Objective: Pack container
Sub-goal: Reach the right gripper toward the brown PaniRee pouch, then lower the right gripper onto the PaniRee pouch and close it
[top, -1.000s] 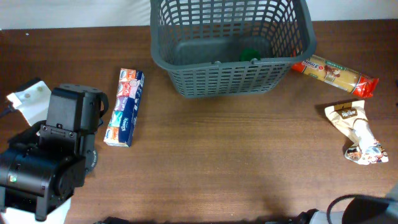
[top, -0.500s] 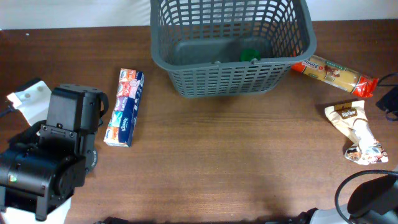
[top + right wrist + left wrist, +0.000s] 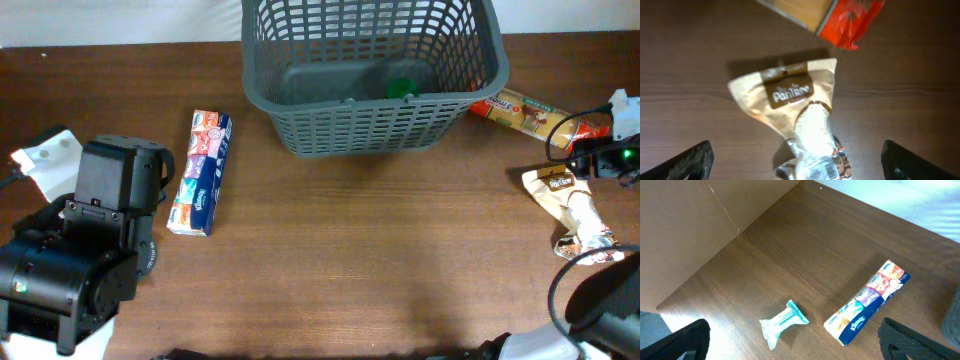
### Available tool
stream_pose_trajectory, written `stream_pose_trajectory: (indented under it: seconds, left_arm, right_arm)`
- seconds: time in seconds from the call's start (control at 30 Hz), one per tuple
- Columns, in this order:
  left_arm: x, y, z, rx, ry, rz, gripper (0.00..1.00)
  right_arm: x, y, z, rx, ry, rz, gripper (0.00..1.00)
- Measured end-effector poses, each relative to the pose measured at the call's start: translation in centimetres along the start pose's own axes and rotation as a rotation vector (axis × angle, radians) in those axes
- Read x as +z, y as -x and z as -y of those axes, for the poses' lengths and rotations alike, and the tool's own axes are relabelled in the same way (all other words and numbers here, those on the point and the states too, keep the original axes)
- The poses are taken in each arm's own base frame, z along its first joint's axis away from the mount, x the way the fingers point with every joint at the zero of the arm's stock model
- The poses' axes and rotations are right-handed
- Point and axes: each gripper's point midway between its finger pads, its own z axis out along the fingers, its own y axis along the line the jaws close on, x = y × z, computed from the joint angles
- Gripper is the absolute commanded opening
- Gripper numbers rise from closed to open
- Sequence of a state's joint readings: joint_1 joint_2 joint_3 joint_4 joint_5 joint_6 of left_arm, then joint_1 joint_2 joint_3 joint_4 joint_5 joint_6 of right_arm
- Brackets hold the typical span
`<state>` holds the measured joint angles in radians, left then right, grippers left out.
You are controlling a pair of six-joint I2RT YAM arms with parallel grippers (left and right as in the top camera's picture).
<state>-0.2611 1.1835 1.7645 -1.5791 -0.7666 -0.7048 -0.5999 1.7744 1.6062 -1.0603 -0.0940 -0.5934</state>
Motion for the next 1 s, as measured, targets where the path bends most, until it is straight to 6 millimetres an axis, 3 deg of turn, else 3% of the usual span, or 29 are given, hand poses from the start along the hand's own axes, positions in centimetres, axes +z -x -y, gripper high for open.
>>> stream_pose_trajectory:
  seconds: [0.1, 0.23, 0.33, 0.67, 1.0]
  left_arm:
    - [0.0, 0.0, 0.0, 0.0, 0.0, 0.0, 0.99]
    - [0.0, 0.0, 0.0, 0.0, 0.0, 0.0, 1.0]
    - [0.0, 0.0, 0.0, 0.0, 0.0, 0.0, 0.99]
    - [0.0, 0.0, 0.0, 0.0, 0.0, 0.0, 0.99]
    - [0.0, 0.0, 0.0, 0.0, 0.0, 0.0, 0.99]
  right_arm:
    - [2.6, -1.5, 0.6, 0.007, 0.028, -0.075, 0.99]
    - [6.2, -5.2, 0.5, 0.041, 0.106, -0.229, 0.99]
    - [7.9, -7.1, 0.5, 0.072, 0.121, -0.314, 0.99]
    - [8.4, -7.3, 2.1, 0.08, 0.032, -0.332, 0.99]
    - [10.8, -8.8, 1.4, 0.075, 0.073, -0.407, 0.99]
